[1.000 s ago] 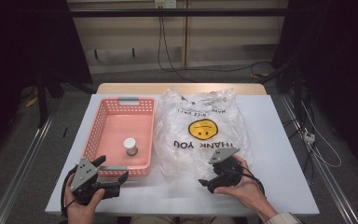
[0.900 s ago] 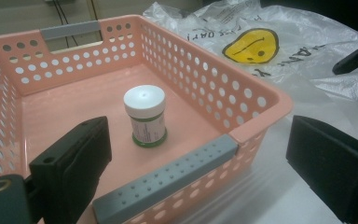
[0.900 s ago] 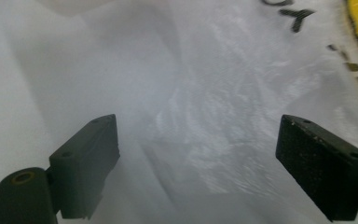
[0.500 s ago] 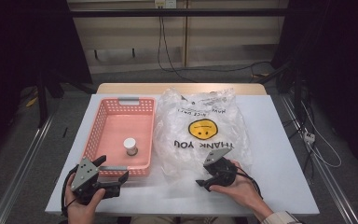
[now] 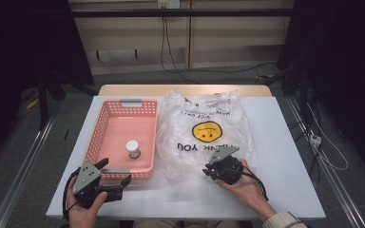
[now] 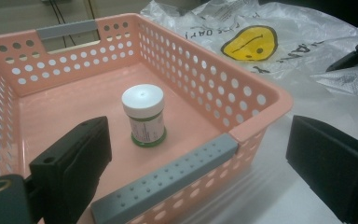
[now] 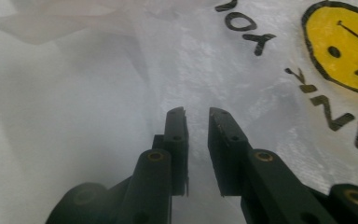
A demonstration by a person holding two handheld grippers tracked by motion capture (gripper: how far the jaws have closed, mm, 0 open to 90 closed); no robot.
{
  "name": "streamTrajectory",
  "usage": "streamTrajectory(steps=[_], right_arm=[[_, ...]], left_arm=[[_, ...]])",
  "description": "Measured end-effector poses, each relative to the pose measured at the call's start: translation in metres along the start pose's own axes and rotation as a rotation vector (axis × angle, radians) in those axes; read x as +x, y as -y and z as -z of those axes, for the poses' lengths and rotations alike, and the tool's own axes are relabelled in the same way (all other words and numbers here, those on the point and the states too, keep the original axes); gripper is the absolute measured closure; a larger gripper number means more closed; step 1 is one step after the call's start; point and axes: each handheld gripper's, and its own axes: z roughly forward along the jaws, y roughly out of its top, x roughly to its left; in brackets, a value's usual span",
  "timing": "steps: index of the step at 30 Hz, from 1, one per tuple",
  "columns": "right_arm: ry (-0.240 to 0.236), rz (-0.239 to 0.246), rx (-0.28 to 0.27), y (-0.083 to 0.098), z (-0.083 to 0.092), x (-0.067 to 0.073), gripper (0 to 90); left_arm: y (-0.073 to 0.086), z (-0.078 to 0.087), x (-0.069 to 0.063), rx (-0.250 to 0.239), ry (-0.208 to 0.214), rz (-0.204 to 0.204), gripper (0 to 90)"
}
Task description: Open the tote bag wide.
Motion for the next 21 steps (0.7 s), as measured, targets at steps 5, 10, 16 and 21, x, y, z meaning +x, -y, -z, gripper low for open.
streamTrajectory(steps=[5, 10, 16, 21], right_arm=[[-0.031, 0.021, 0.035, 0.0, -0.011, 0.007, 63.3], [-0.047, -0.056, 0.066, -0.001, -0.016, 0.001, 63.5], [-0.052, -0.084, 0.047, 0.0, -0.017, -0.007, 81.3], [-0.036, -0.092, 0.052, 0.0, -0.017, -0.009, 90.0]], left_arm=[[0.0, -0.001, 0.0, 0.007, 0.002, -0.005, 6.4], [0.0, 0.0, 0.0, 0.006, 0.004, -0.004, 6.4], [0.0, 0.0, 0.0, 0.008, 0.004, -0.006, 6.4], [0.0, 0.0, 0.0, 0.003, 0.006, -0.002, 6.4]])
